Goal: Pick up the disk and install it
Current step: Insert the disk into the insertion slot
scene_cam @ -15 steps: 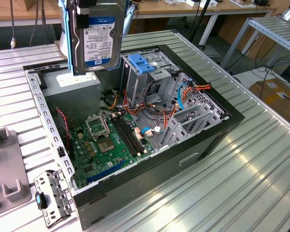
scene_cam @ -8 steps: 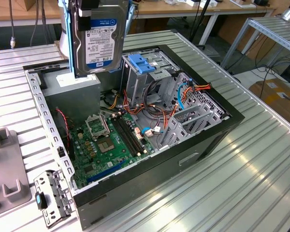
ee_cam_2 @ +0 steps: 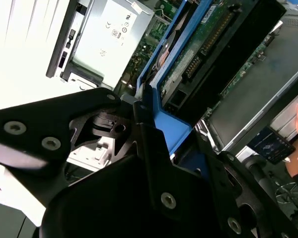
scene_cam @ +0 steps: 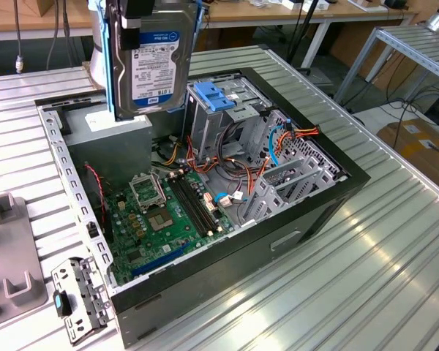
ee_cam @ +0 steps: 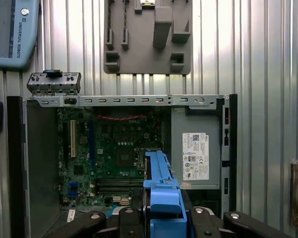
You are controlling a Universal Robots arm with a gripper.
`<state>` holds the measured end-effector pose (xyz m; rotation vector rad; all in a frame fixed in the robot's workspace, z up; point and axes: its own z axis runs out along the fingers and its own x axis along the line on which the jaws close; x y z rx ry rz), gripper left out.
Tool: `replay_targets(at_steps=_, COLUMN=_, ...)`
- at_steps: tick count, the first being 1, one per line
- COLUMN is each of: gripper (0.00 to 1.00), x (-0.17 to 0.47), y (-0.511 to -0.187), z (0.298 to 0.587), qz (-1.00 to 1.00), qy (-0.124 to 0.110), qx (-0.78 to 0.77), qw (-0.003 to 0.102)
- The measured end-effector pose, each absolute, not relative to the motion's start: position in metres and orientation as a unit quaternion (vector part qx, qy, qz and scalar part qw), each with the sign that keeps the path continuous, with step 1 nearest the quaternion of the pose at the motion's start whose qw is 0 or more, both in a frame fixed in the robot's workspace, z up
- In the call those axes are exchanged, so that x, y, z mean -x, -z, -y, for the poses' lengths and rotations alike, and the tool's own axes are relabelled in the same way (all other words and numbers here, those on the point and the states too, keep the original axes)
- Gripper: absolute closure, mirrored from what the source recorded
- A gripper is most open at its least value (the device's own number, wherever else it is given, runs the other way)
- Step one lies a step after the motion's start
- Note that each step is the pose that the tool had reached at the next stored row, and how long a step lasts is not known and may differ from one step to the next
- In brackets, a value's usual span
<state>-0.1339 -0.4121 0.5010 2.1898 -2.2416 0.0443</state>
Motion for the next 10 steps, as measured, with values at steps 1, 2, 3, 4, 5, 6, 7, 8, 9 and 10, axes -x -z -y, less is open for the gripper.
replay_targets(at_steps=1, gripper=0.63, x=0.1339, y=-0.501, z=0.4128, qz=0.715, qy=-0.014, qx=-0.699, qw=0.004)
replay_targets(at_steps=2, gripper=0.63, x=0.1339, y=-0.501, z=0.4136, qz=0.715, qy=-0.014, qx=-0.699, qw=0.004)
replay_targets(at_steps=3, gripper=0.63, x=0.1339, y=-0.501, z=0.4144, qz=0.715, qy=-0.014, qx=-0.699, qw=0.004)
replay_targets(at_steps=4, gripper=0.63, x=0.1339, y=-0.501, z=0.4152, qz=0.715, qy=-0.014, qx=-0.699, qw=0.004)
replay_targets(at_steps=5, gripper=0.63, x=0.1339, y=-0.501, z=0.4159, qz=0.715, qy=-0.014, qx=-0.699, qw=0.004)
replay_targets(at_steps=6, gripper=0.63, x=0.1339, y=-0.501, z=0.4167, qz=0.715, qy=-0.014, qx=-0.699, qw=0.004)
replay_targets(at_steps=7, gripper=0.63, x=0.1339, y=-0.501, z=0.4177, qz=0.715, qy=-0.014, qx=-0.699, qw=0.004)
replay_targets(at_steps=8, gripper=0.63, x=0.1339, y=-0.501, z=0.4185, qz=0.715, qy=-0.014, qx=-0.699, qw=0.004)
replay_targets(at_steps=9, gripper=0.63, x=0.1339, y=-0.501, z=0.4193, qz=0.715, qy=-0.014, qx=-0.699, qw=0.004)
replay_targets(at_steps=10, gripper=0.63, x=0.1339, y=-0.501, z=0.4204, qz=0.715, qy=-0.014, qx=-0.699, qw=0.004)
